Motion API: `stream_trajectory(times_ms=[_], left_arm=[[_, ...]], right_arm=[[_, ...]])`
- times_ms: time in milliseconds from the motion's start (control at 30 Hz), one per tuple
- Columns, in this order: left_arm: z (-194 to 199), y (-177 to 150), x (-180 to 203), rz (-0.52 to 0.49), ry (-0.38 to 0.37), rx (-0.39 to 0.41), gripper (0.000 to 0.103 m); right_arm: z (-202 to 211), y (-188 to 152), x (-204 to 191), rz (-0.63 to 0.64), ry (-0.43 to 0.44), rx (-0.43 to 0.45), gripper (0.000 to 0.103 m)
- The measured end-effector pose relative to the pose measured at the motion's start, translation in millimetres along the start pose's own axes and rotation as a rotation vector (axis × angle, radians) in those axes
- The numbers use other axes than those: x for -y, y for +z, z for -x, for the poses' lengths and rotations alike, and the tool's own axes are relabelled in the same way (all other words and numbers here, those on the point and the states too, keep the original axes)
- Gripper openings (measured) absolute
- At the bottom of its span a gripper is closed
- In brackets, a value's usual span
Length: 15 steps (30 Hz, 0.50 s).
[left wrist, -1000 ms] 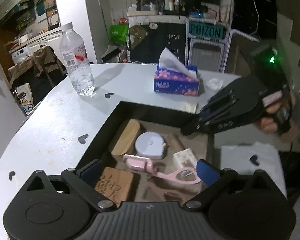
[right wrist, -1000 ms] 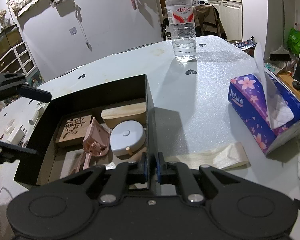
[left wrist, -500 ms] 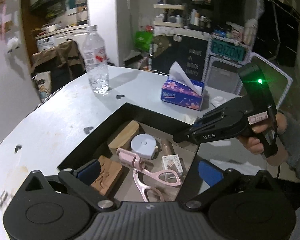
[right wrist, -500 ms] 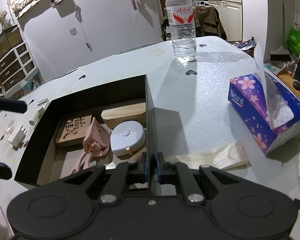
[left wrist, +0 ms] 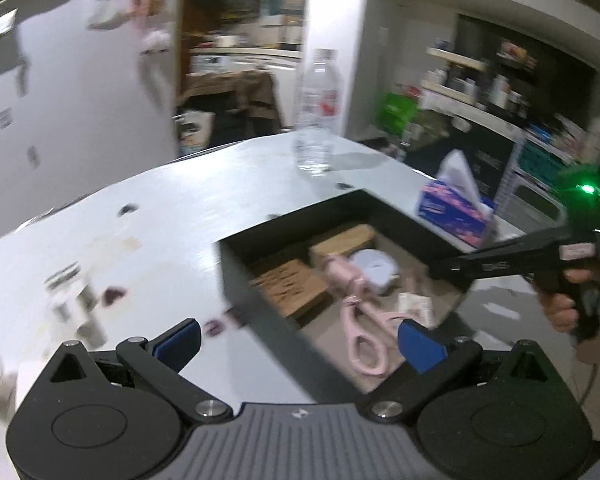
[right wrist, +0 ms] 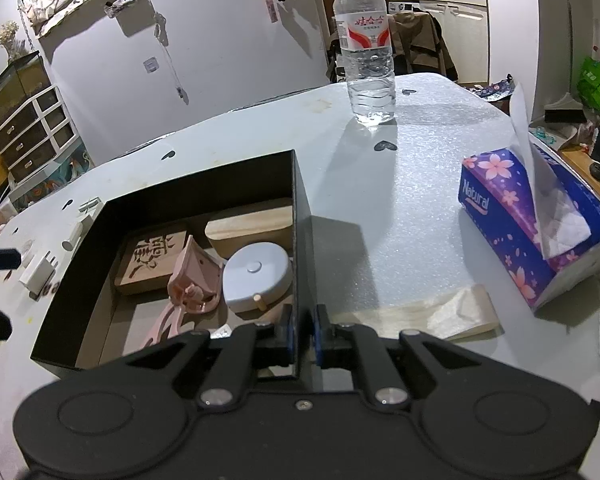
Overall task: Organize rigid objects
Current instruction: 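Return the left tool to the table and grasp the white charger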
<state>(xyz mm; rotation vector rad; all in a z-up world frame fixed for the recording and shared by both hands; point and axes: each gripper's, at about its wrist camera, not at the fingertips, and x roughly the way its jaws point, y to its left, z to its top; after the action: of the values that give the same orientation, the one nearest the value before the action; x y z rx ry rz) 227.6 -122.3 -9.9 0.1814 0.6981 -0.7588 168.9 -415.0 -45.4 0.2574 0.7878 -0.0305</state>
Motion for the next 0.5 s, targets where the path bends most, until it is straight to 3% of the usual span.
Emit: stream_trajectory(times_ms=[200,400,500], left_arm=[[8.3,-21.7,-40.1,0.186,0.150,0.046,0.103],[11.9,-35.8,-64.1,0.236,0.331,0.081,0.103],[12.0,-39.7,-74.4,0.258,0.373,0.081,0.103]], right_arm=[[0.1,-0.1,-0.2,0.003,0.000,-0.001,0.010],[0.0,0.0,-0.2,0.001,-0.001,0.000,0.010],[-0.1,0.0,-0.2,0.002,-0.001,-0.001,0.010]])
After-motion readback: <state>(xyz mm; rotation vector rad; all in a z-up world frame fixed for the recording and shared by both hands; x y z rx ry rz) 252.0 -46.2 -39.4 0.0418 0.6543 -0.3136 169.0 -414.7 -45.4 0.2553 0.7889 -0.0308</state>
